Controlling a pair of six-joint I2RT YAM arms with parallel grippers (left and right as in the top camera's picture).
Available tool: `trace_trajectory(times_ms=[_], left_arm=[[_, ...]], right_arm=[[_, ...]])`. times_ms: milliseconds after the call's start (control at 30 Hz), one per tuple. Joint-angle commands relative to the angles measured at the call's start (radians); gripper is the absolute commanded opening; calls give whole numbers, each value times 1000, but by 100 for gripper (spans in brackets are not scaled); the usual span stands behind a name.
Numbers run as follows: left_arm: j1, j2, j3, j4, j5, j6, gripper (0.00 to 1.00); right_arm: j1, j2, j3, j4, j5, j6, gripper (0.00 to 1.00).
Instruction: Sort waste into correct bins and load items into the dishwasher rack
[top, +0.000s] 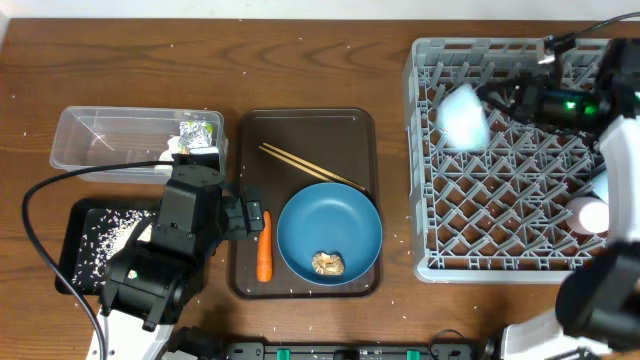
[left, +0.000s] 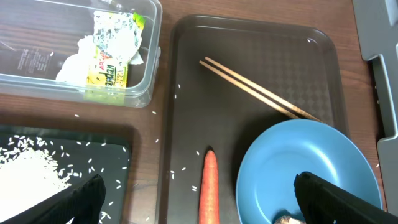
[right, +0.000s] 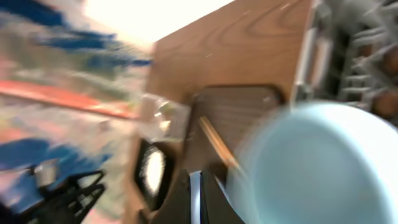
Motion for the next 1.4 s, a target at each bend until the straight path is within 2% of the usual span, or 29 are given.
trace_trajectory(times_ms=[0,167,333,433,533,567,600,633,700,767,833,1100,1267,1367], left_arm=[[5,0,8,-1,-12,5,98],[5,0,8,-1,-12,5,98],[5,0,8,-1,-12,5,98],[5,0,8,-1,-12,5,98],[5,0,8,-1,-12,5,98],[5,0,8,-1,-12,5,98],[5,0,8,-1,-12,5,98],[5,0,8,-1,-13,5,98],[5,0,8,-1,-12,5,98],[5,0,8,-1,-12,5,98],[5,0,8,-1,-12,5,98],[5,0,8,-1,-12,5,98],[5,0,8,-1,-12,5,98],[5,0,8,-1,-12,5,98]], right_arm=[[-9,81,-3,5,-186,-76,1],[-24,179,-3,22,-196,-100,1],[-30,171,-3,26,-185,-159,1],[-30,135,-3,13,-61,-157,1],[-28,88,-3,-25,158,-125,1],[-28,71,-3,-33,248,-84,5],[-28,56,-3,-39,340,-33,16],[-27,48,-3,-43,404,10,21],[-16,33,-3,-50,559,98,27],[1,31,-3,-51,650,114,37],[21,36,-3,-47,702,119,41],[103,90,-5,-32,793,139,40],[145,114,-6,-26,917,200,27],[154,124,-6,-15,924,202,14]])
